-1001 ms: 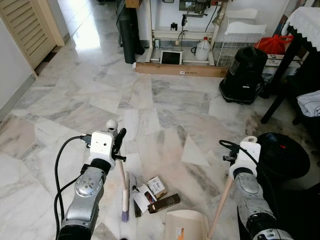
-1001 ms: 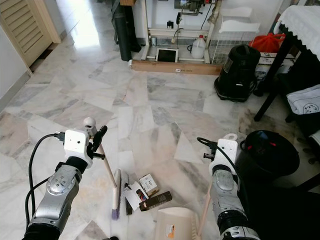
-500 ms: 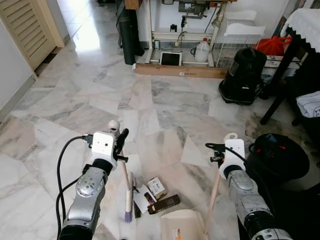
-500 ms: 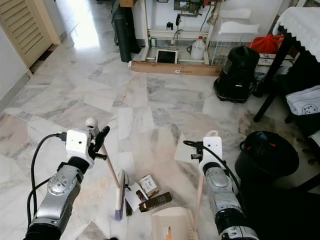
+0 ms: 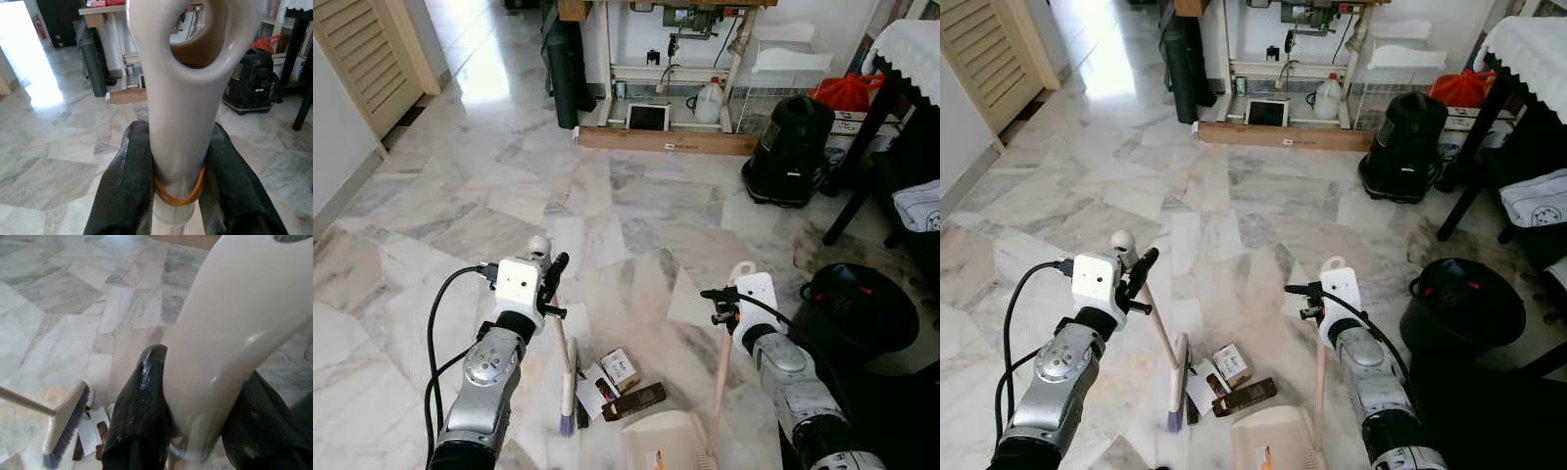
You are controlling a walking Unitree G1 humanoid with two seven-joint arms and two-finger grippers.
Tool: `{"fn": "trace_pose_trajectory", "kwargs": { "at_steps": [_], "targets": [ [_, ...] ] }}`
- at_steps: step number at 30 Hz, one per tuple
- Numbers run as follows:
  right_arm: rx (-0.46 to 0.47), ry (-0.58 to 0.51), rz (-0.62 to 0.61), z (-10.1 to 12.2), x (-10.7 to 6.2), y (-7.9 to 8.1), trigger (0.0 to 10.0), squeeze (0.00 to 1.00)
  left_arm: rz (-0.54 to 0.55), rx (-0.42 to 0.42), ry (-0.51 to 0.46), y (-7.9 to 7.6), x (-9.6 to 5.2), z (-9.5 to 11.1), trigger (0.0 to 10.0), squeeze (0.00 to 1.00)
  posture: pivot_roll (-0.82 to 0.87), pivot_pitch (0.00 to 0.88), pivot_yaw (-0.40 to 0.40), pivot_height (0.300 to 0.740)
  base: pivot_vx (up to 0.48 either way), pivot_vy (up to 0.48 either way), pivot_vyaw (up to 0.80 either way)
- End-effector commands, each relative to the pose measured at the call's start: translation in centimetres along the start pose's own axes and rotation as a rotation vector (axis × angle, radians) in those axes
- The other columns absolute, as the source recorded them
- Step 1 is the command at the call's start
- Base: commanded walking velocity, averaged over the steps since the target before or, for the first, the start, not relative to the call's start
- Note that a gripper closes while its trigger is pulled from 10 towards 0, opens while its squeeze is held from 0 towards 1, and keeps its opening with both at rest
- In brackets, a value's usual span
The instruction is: Sweep floor
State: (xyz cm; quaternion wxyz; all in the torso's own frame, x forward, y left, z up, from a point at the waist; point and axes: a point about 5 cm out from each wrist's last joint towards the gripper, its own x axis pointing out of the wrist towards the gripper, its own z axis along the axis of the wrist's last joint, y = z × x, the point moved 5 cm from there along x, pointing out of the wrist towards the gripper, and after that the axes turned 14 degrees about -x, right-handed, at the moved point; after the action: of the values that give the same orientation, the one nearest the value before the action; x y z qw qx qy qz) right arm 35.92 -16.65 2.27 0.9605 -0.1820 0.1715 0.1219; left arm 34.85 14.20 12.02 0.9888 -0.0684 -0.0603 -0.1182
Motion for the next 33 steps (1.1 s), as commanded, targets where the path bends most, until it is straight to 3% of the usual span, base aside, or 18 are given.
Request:
{"fn": "trace_pose_trajectory", "kwargs": {
  "at_steps": [1,22,25,31,33],
  "targets": [
    [0.004,0.183,0.131,-4.9,-1.2,3.0,10.0,0.0,-0.021,0.005,-0.038,-0.4,0.4,1.2,10.0,0.0,0.04,0.116,0.026,0.74,0.0,0.0,0.0],
    [-0.024,0.183,0.231,-5.1,-1.7,3.4,10.0,0.0,-0.042,-0.001,-0.025,-0.7,0.4,0.9,10.0,0.0,0.05,0.116,0.026,0.74,0.0,0.0,0.0],
    [-0.031,0.158,0.145,-4.4,-1.3,2.2,10.0,0.0,-0.041,0.001,-0.025,-0.7,0.4,1.0,10.0,0.0,0.05,0.117,0.027,0.74,0.0,0.0,0.0],
    [-0.06,0.052,-0.185,-1.3,-1.0,-3.0,10.0,0.0,-0.036,0.005,-0.028,-0.6,0.4,1.0,10.0,0.0,0.04,0.12,0.029,0.74,0.0,0.0,0.0],
    [-0.026,0.026,-0.226,-0.8,-1.1,-3.7,10.0,0.0,-0.037,0.006,-0.028,-0.6,0.4,1.0,10.0,0.0,0.04,0.121,0.029,0.74,0.0,0.0,0.0]
  ]
}}
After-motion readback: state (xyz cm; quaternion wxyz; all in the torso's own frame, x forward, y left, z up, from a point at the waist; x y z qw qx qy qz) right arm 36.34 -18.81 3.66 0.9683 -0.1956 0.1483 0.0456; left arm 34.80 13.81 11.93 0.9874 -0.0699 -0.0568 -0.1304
